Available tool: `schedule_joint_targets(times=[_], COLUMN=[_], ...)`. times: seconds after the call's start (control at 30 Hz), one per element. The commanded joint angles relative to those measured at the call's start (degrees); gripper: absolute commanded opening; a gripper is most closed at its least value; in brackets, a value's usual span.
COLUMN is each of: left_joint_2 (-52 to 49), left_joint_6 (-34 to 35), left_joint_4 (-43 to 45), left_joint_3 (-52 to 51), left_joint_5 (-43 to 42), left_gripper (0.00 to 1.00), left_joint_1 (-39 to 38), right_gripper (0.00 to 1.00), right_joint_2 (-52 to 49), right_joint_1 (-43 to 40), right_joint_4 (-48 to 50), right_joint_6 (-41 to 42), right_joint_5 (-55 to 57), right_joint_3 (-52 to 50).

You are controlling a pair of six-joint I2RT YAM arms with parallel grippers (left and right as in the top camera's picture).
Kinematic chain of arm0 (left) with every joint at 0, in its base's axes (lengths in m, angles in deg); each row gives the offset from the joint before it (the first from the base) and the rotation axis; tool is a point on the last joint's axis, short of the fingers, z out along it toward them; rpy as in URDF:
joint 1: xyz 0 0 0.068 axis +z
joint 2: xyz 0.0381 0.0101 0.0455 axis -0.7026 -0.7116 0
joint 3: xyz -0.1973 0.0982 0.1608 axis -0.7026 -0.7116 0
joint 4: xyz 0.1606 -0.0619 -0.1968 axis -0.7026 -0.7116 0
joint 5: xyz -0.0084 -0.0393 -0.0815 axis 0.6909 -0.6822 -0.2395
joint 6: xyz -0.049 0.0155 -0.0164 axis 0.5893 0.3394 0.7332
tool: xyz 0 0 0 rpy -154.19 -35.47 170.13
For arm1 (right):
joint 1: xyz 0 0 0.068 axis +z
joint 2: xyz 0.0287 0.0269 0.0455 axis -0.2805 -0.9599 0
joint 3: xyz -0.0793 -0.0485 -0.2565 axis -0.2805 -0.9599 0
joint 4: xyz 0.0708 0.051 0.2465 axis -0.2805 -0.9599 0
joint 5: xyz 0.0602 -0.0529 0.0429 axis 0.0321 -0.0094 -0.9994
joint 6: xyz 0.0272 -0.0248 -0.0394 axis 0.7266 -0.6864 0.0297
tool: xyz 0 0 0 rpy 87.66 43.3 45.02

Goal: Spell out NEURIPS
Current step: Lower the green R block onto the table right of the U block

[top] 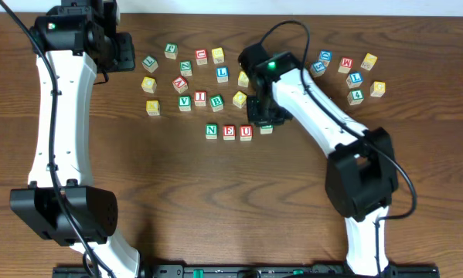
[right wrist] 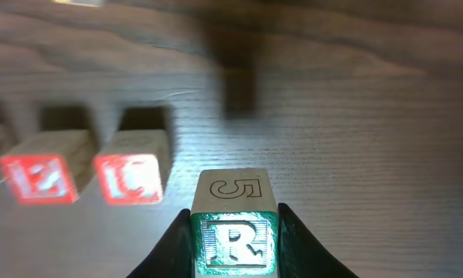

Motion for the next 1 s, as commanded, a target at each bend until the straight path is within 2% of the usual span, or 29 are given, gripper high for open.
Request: schedule_joint_targets(times=[0.0, 0.43, 0.97], left_joint_2=[0.0, 0.0, 0.0], left_joint_6=[0.2, 0.2, 0.2], left_joint_4=[-0.1, -0.1, -0.1], left_joint_3=[0.9, 0.9, 0.9], left_joint_5=[0.5, 0.5, 0.5], left_gripper=[0.42, 0.42, 0.43], left_joint_1=[-0.2, -0.2, -0.2], right_gripper=[0.22, 0.21, 0.21], right_joint_2=[-2.1, -3.8, -3.8], right_joint_1=[0.1, 0.1, 0.2], right_joint_4=[0.4, 5.6, 6.6], right_joint_6=[5.0, 5.1, 5.0], right_joint_5=[2.3, 2.3, 1.6], right_joint_3=[-0.4, -3.0, -3.8])
